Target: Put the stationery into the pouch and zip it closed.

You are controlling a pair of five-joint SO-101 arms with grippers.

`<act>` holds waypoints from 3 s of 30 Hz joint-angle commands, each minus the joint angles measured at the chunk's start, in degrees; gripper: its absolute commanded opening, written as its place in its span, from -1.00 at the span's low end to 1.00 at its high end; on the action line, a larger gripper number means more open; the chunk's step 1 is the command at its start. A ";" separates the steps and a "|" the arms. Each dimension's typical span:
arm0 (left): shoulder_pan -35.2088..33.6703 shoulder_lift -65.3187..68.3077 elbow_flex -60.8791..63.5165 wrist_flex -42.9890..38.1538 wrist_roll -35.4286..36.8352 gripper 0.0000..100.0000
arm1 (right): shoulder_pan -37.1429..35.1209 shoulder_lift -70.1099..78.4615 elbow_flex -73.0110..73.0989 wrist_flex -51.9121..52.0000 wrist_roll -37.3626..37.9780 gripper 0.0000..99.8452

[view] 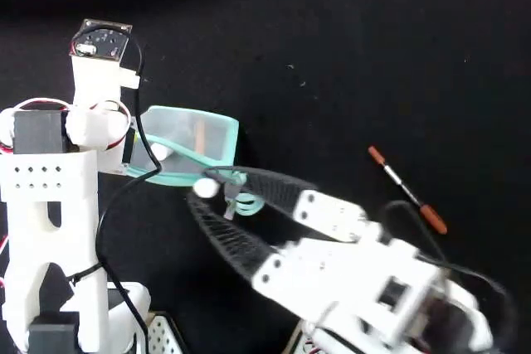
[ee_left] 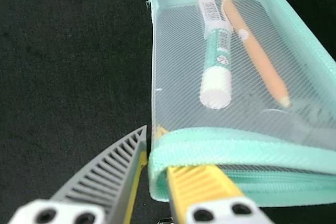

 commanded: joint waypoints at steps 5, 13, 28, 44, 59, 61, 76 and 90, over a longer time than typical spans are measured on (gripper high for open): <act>0.22 0.00 0.40 0.18 -0.53 -0.94 | -0.79 -0.04 14.37 -16.62 -0.09 -0.98; 0.22 -0.18 0.40 0.18 -0.53 -0.94 | -0.79 -0.04 24.04 -26.29 12.84 -0.98; 0.22 -0.18 0.40 0.18 -0.53 -0.94 | 6.77 0.04 26.51 -31.38 16.97 -0.98; 0.22 -0.18 0.40 0.18 -0.53 -0.94 | 11.43 3.65 27.47 -41.05 17.23 -0.98; 0.22 -0.26 0.40 0.18 -0.53 -0.94 | 11.52 14.29 29.05 -47.74 16.88 -0.98; 0.22 -0.26 0.40 0.18 -0.53 -0.94 | 11.52 11.03 31.78 -47.47 16.88 -0.98; 0.22 0.18 0.13 0.18 -0.53 -0.94 | 11.34 -30.11 53.23 -25.41 17.32 -0.98; 0.22 0.09 0.04 0.18 -0.53 -0.94 | 11.34 -30.20 53.23 -24.09 21.27 -0.97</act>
